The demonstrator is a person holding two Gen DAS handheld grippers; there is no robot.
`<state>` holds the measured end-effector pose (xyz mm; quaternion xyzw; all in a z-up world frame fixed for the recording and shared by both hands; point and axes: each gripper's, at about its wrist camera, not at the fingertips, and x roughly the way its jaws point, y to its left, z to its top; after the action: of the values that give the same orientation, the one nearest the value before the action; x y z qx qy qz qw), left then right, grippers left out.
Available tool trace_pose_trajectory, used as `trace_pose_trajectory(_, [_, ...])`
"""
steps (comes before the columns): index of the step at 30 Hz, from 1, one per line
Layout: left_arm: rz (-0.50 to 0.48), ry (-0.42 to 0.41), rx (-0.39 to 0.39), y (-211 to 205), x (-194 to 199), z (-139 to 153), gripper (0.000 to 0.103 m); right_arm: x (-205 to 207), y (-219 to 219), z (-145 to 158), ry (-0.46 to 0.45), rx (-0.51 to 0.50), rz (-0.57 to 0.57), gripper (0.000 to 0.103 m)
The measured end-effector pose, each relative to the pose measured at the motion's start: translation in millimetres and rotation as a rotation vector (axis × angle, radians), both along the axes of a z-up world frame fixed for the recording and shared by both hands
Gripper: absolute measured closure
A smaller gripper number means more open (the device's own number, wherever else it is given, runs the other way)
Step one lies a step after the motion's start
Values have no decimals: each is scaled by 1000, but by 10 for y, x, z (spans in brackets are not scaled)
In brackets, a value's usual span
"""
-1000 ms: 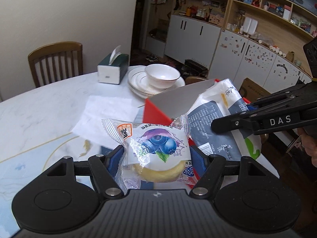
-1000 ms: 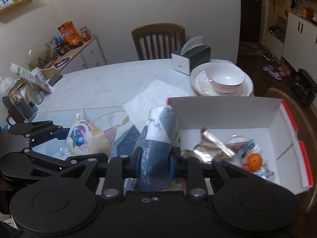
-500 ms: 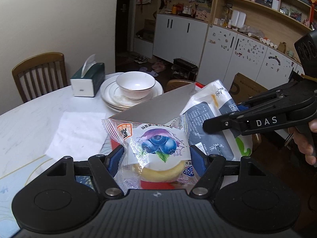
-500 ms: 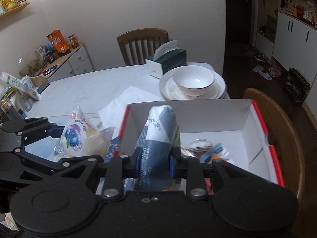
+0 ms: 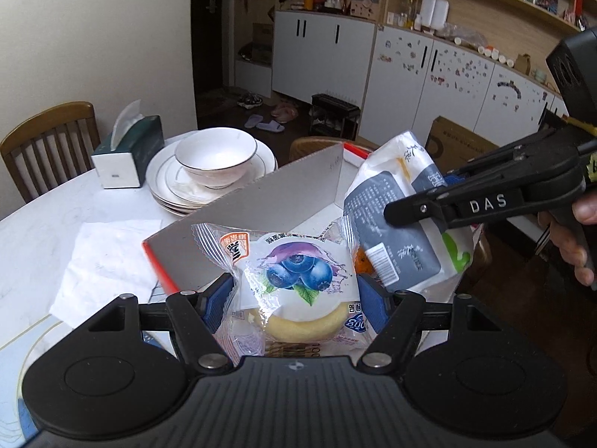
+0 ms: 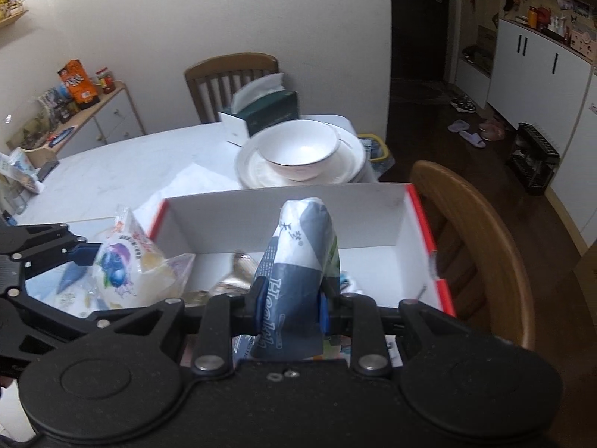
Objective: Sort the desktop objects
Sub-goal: 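Carry the blueberry bun and grey snack bag over the red box with both tools, then open the left tool to drop the bun while the right drops the snack bag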
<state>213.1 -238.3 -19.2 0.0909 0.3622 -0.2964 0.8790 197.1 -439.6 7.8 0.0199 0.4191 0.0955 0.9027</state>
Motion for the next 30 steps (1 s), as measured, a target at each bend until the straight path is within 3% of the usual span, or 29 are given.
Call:
trace_pose_trajectory(14, [-2, 78, 110, -381, 386, -378, 32, 193, -197, -335, 57, -25, -13, 78])
trace_pose_trajectory(30, [-39, 172, 167, -529, 591, -588, 32, 285, -206, -534, 99, -23, 19, 78])
